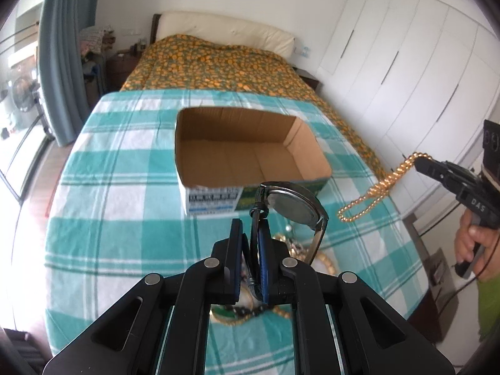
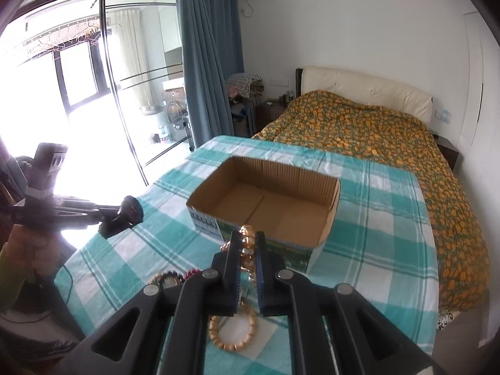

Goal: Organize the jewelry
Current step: 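Drop the watch into the cardboard box with the left tool while the right tool drops the necklace in, then withdraw both open tools from the box back toward the jewelry pile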

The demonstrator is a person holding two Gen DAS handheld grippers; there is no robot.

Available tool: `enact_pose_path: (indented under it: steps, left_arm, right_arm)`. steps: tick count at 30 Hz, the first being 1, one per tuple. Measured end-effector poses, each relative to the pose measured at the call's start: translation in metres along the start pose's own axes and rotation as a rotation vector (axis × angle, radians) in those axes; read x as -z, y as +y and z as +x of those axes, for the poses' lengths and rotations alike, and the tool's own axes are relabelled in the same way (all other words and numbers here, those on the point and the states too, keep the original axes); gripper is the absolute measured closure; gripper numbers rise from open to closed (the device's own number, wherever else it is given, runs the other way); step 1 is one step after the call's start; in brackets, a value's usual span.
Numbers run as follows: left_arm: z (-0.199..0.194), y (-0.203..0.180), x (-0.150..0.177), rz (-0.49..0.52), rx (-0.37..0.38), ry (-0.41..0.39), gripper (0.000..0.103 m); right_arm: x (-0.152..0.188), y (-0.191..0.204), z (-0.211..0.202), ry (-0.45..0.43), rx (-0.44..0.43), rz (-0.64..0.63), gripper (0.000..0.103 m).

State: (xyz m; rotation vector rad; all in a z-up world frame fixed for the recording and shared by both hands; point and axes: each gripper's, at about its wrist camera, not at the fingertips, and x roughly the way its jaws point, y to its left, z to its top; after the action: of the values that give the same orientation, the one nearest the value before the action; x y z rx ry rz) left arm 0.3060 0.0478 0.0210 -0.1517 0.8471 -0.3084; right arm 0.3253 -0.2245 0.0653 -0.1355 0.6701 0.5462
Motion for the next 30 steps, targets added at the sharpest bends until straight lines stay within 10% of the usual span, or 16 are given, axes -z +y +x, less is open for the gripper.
enact_pose_path:
  steps: [8,14,17,18,30]
  left_arm:
    - [0.067,0.002,-0.069,0.023,-0.075,0.024,0.095]
    - [0.129,0.005,-0.070,0.055,-0.143,0.072,0.088]
    - [0.147,0.005,-0.060,0.067,-0.183,0.083,0.043]
    - [0.148,0.005,-0.056,0.070,-0.203,0.072,0.026]
    - [0.061,0.029,0.054,0.002,-0.182,-0.012,0.008]
  right_arm:
    - [-0.081,-0.002,0.057,-0.017,0.038,-0.036,0.095]
    - [-0.078,-0.020,0.131,0.075,0.086,-0.023,0.094]
    - [-0.062,-0.029,0.156,0.126,0.090,0.002,0.073]
    - [-0.055,-0.031,0.159,0.127,0.098,0.011,0.051]
    - [0.055,-0.030,0.097,0.034,0.181,0.075,0.041]
